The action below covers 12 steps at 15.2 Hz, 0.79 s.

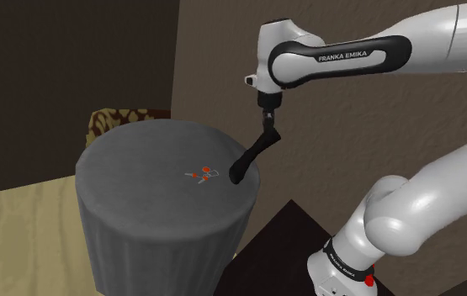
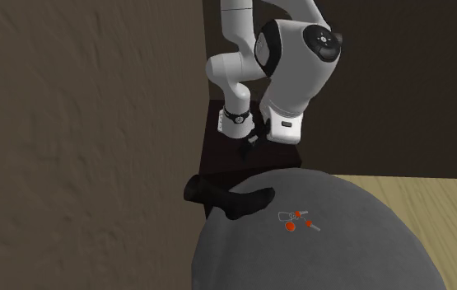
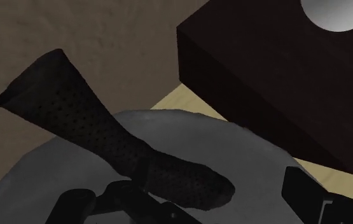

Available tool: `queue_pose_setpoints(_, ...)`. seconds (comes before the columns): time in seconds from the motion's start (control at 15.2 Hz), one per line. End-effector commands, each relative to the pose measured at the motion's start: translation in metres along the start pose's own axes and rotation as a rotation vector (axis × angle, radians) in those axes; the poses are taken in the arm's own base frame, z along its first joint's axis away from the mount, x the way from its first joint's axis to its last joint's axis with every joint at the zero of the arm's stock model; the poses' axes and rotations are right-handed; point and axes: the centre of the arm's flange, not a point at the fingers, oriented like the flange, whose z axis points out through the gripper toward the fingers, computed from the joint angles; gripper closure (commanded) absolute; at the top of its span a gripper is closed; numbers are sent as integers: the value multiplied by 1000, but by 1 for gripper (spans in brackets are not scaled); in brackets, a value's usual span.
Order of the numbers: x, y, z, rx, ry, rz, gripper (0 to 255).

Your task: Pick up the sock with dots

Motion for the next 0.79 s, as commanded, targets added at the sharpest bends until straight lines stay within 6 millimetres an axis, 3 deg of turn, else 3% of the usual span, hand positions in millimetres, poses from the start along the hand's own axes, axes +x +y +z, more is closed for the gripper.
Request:
queue_pose_setpoints(0.0,15,9,20,-26,-52,-84,0)
queue_pose_setpoints(0.66,83,51,134,-149,-303,-474,0)
queue_pose_setpoints(0.73,83,51,134,-149,-303,-474,0)
